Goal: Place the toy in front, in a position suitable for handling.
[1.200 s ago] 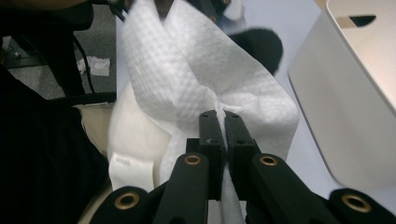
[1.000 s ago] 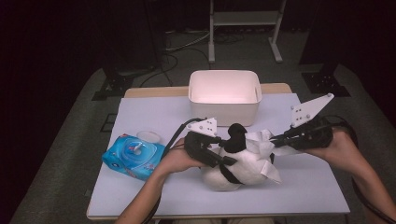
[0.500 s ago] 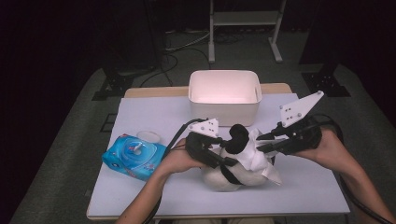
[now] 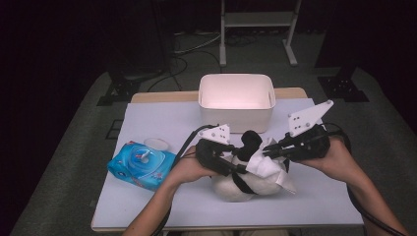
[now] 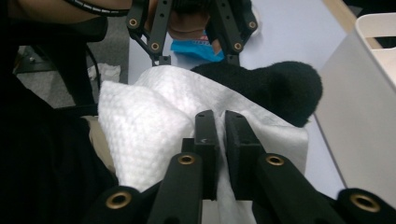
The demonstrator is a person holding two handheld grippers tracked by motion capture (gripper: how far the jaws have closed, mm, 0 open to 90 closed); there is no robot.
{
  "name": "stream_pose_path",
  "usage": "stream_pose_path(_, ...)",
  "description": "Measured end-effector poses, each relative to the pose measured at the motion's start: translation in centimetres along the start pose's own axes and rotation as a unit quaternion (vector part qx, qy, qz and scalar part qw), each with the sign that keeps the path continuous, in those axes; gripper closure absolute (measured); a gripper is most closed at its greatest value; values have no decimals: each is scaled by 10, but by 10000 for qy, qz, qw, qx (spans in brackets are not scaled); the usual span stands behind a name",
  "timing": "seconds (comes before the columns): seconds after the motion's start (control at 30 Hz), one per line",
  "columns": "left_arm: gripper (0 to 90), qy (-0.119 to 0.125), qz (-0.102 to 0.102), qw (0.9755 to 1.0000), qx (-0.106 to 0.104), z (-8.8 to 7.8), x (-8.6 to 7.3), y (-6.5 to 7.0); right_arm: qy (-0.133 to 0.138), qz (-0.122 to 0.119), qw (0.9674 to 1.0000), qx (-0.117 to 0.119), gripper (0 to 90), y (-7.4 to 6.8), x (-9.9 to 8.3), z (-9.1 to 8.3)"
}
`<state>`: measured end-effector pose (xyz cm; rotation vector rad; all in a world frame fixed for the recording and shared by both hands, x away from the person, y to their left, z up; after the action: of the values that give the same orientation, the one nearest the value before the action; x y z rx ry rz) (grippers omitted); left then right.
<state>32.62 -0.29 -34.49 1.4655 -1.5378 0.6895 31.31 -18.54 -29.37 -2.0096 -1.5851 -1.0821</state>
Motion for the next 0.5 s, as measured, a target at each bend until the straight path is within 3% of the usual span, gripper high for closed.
stream_pose_path(0.27, 488, -135, -46, 9999, 21, -3, 1, 3, 66, 231, 9997, 95, 855, 4, -11, 0)
stream_pose_path(0.37, 487, -309, 25, 9995, -79, 4, 2, 4, 97, 191, 9998, -38, 855, 6, -5, 2)
stream_pose_path(0.5, 486, -369, -21, 9993, -39, 8, 4, 1, 59, 173, 9997, -157, 854, 8, -1, 3)
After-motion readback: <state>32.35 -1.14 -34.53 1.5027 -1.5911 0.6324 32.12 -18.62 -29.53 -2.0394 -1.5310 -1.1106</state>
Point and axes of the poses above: each handheld gripper's, and its own axes: z roughly forward along the jaws, x roughly out of its top, y roughly to its right, the point moved 5 cm from there along z, roughly forward along the jaws, and after that the axes turned 11 degrees about -x, right-handed, at the moved point
